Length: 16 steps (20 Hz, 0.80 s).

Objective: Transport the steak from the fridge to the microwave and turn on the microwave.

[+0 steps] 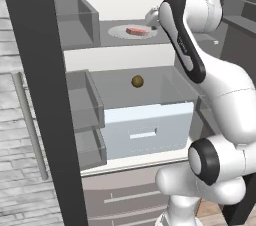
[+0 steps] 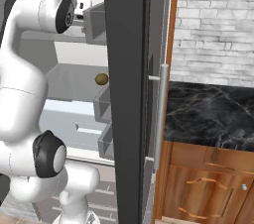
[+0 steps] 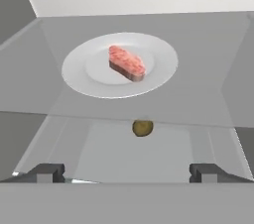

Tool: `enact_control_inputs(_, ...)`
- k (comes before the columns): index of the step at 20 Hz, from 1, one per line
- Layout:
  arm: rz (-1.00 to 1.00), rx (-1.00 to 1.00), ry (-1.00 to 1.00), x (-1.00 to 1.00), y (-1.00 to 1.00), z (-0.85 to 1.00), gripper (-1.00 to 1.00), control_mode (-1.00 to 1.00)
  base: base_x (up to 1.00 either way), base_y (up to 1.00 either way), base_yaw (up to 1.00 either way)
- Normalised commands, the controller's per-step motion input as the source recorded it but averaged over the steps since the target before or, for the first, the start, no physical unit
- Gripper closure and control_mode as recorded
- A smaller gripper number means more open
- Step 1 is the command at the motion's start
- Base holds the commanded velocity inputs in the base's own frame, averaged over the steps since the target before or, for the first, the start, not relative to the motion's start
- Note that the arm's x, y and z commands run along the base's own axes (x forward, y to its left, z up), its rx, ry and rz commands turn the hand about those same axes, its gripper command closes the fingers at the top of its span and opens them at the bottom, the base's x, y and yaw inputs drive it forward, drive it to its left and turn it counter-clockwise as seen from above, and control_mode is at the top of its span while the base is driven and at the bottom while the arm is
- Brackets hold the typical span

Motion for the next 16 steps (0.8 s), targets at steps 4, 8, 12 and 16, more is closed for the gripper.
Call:
enact_control_inputs(4, 0.0, 0.0, 0.0, 0.38, 0.11, -0.03, -1.0, -1.0, 0.0, 0.0, 0.0)
enact_control_inputs(8, 0.0, 0.0, 0.0, 0.39, 0.14, 0.0, -1.0, -1.0, 0.0, 0.0, 0.0)
enact_control_inputs(12, 0.0, 0.0, 0.01, 0.36, 0.08, 0.0, -1.0, -1.0, 0.0, 0.0, 0.0)
enact_control_inputs(16, 0.0, 0.0, 0.0, 0.38, 0.0, -0.12, -1.0, -1.0, 0.0, 0.0, 0.0)
